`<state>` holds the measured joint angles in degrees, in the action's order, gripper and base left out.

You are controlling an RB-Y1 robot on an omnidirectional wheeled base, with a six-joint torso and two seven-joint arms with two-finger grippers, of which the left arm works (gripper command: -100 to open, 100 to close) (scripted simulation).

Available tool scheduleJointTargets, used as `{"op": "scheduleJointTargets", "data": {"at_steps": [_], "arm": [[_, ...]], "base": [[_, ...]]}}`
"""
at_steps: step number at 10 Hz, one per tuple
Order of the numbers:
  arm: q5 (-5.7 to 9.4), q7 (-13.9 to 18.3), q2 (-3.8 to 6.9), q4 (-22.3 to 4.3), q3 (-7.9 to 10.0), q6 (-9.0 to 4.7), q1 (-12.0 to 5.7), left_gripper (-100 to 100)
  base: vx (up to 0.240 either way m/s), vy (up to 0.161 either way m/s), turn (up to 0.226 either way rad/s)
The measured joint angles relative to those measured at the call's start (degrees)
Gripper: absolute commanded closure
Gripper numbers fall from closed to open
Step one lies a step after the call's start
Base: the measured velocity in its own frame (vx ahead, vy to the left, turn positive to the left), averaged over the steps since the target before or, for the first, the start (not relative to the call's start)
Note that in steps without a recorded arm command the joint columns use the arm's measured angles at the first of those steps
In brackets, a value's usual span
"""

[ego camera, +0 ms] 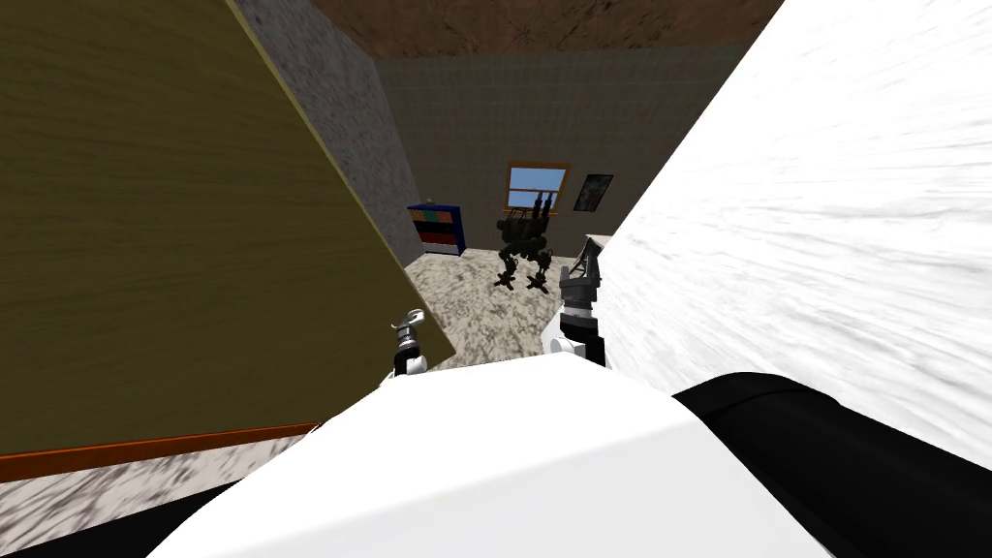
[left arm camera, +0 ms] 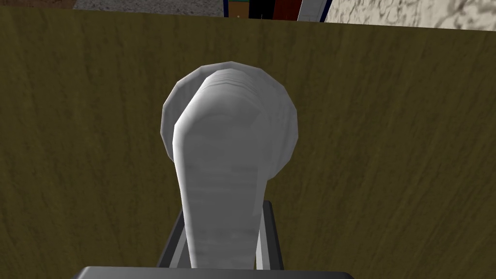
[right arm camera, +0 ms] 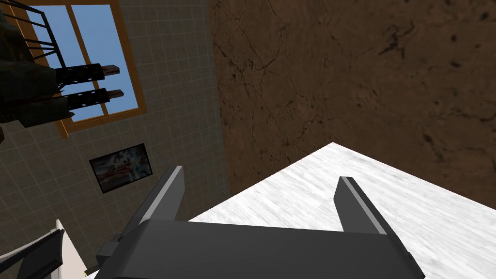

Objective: Push the door open

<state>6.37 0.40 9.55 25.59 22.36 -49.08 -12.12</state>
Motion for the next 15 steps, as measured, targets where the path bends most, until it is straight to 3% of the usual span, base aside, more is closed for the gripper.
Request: {"op": "scheduleJointTargets", "data": {"at_steps": [1,2,4,5,8,11,15], "arm": [[0.40,-0.11,0.43,-1.06,0.62,-0.53,-0.36,100],[0.58,-0.21,0.30,0.87,0.92,0.13,0.45,100],[1.23,-0.62,0.65,-0.25,1.96,-0.19,0.11,100],[1.54,-0.99,0.37,1.64,2.48,0.72,1.05,100],[2.14,-1.34,0.38,2.28,3.49,1.35,1.94,100],[3.23,-2.00,1.04,0.80,5.33,0.49,1.37,100],[4.61,-3.14,0.93,3.10,7.71,1.65,2.74,100]], "base": [[0.116,0.000,0.017],[0.137,0.003,0.027],[0.186,-0.040,0.044],[0.078,-0.021,0.047],[0.181,0.010,0.039],[0.196,0.000,0.039],[0.185,0.015,0.033]]}}
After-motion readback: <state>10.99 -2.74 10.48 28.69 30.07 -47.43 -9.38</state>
